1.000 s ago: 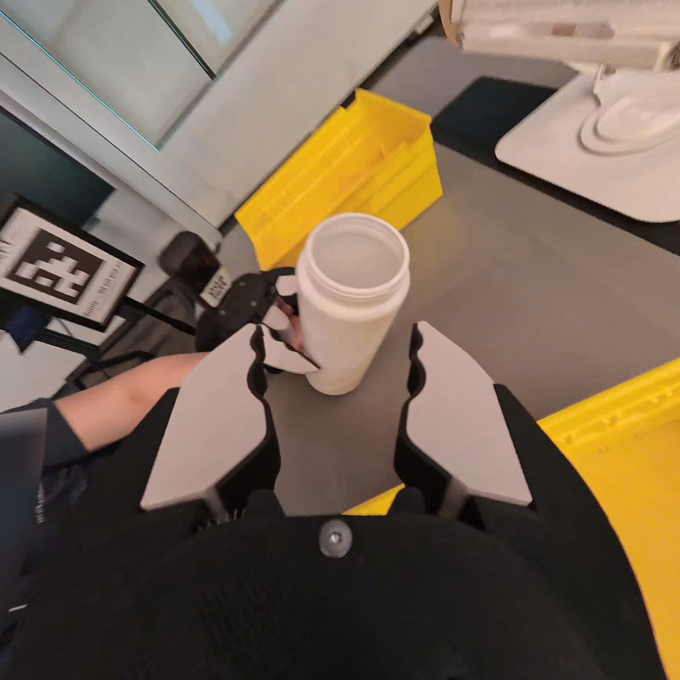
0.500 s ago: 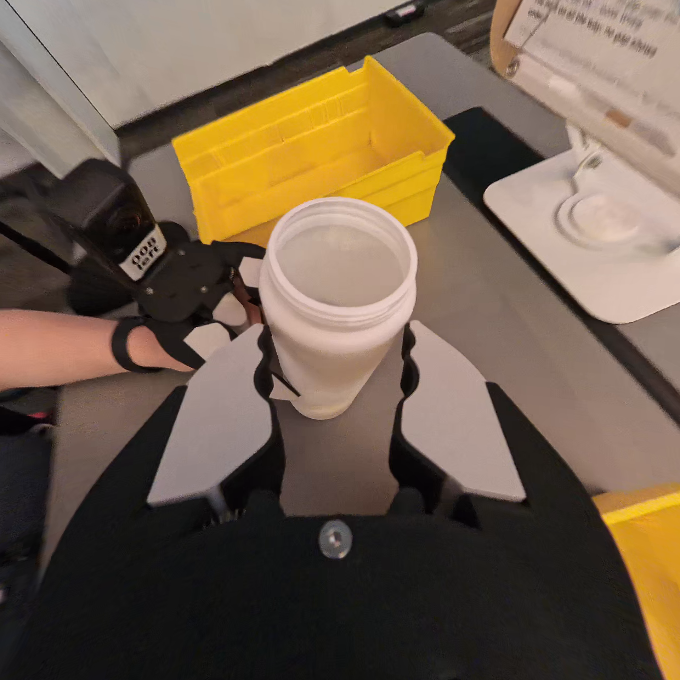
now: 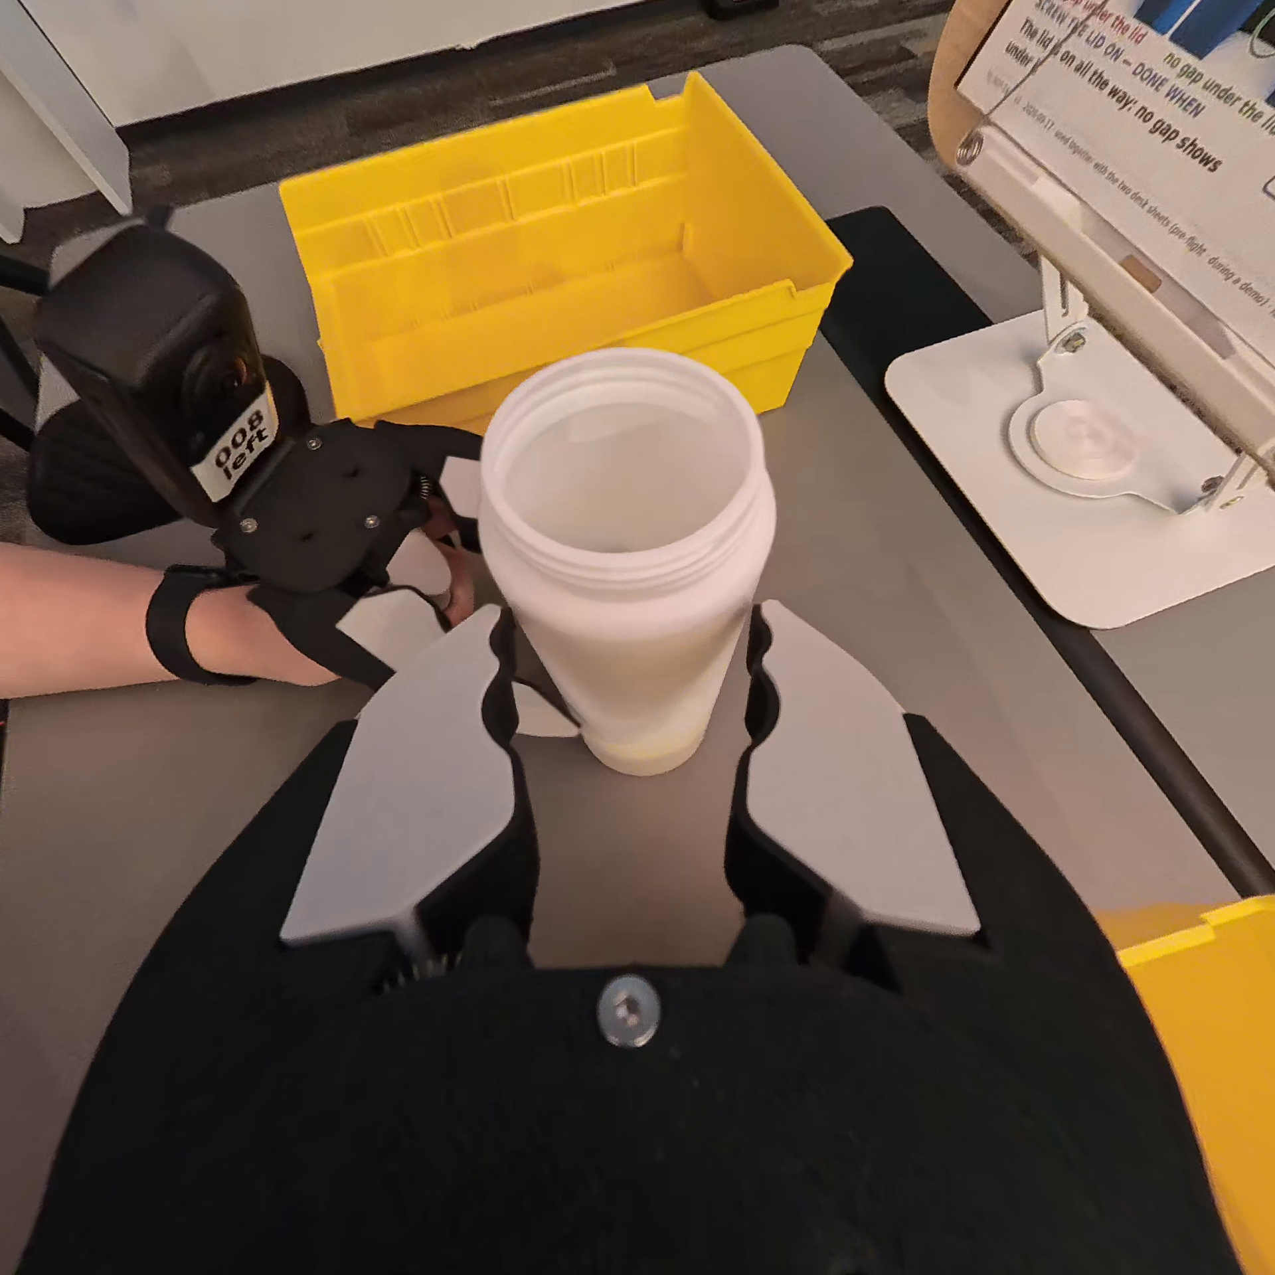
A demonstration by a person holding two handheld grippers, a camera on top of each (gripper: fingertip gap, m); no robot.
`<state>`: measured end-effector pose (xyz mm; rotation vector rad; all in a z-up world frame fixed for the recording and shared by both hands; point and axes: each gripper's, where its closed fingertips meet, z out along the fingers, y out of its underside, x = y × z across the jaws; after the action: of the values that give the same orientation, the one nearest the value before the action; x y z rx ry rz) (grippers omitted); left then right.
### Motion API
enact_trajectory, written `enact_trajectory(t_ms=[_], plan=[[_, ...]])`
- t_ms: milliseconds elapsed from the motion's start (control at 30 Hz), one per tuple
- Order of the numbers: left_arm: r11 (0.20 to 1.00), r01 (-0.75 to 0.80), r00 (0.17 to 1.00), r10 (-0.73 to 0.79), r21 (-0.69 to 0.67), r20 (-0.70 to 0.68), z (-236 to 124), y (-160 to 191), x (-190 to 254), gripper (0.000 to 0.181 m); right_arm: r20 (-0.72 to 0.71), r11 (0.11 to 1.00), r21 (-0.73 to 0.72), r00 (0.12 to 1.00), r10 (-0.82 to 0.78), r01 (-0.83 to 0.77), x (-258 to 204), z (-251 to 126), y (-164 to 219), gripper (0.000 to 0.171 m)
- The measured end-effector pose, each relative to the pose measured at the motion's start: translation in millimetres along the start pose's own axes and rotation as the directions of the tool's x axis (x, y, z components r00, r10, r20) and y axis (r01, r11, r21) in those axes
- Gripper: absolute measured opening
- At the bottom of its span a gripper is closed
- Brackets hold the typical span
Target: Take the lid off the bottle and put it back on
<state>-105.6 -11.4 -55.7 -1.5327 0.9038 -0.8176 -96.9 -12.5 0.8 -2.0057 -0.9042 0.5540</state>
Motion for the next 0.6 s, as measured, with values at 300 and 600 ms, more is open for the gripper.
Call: enact_trajectory(t_ms=[300, 600], plan=[[0.992, 0.074, 0.972, -0.094, 0.099, 0.216, -108.1, -69.4, -29.4, 0.056, -0.046, 0.977, 0.203, 0.998, -0.052, 0.060, -6.5, -72.6, -40.2, 0.066], [0.746, 0.295, 0.771, 0.183, -0.597, 0.610, -217.9, -1.4, -243.0, 0.072, -0.102, 0.940, 0.335, 0.994, -0.037, 0.069, -10.4, -125.3, -59.3, 0.066]])
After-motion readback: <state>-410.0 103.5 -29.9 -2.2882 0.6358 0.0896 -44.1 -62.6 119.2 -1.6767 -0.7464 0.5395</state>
